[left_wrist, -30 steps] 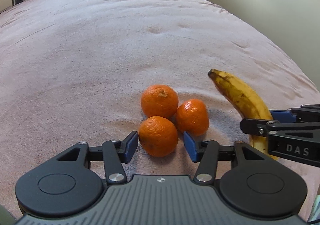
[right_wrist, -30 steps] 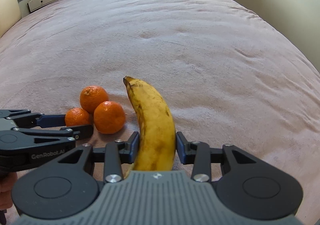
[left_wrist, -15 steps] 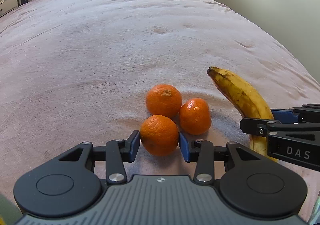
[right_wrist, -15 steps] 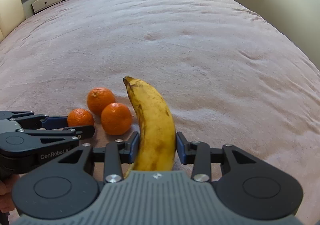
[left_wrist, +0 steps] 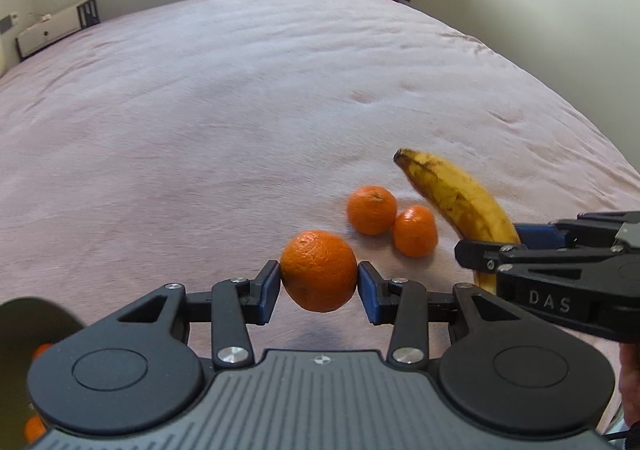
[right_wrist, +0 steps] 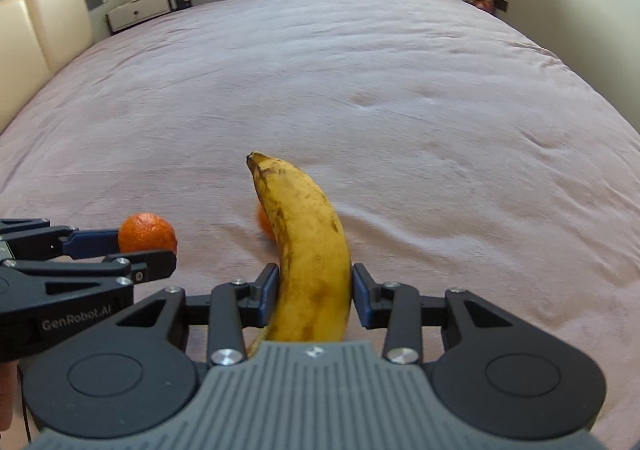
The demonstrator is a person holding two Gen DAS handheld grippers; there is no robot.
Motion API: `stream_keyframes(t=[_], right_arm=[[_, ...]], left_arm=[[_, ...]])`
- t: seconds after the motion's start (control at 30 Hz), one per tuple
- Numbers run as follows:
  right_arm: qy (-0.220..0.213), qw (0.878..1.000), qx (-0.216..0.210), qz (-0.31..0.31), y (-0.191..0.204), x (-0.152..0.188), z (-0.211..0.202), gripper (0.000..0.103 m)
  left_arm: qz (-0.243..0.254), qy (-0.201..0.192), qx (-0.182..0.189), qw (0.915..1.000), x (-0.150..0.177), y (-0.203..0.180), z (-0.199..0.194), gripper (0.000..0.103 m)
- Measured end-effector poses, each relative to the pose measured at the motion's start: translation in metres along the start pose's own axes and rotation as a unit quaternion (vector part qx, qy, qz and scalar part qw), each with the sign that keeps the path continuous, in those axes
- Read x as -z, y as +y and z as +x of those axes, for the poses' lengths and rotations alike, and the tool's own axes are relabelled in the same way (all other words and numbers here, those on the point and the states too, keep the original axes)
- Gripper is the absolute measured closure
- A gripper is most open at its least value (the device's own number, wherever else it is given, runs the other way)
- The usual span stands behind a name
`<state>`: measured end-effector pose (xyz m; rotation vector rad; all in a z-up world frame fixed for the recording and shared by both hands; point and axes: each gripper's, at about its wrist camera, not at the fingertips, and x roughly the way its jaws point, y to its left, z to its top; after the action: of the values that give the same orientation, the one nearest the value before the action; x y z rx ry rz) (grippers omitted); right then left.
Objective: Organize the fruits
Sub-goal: 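Carry the banana and mandarin over the green colander and lower them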
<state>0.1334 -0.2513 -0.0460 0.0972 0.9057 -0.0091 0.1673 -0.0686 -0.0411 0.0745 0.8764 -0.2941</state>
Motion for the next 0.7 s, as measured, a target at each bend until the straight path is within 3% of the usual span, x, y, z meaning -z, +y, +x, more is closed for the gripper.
stream_keyframes(t=[0.2, 0.7], right_arm=[[-0.007, 0.999, -0.028, -0.018, 0.026, -0.001, -0.012, 0.066], [-0.025, 0.988, -0.112, -0.102, 0.109, -0.005, -0.037, 0.066]], left_arm=[[-0.015, -0.014, -0.011, 0.9997, 0.003, 0.015, -0.032, 0.056], [-0.069, -0.002, -0.094, 0.9932, 0.022, 0.077, -0.094, 0.056]])
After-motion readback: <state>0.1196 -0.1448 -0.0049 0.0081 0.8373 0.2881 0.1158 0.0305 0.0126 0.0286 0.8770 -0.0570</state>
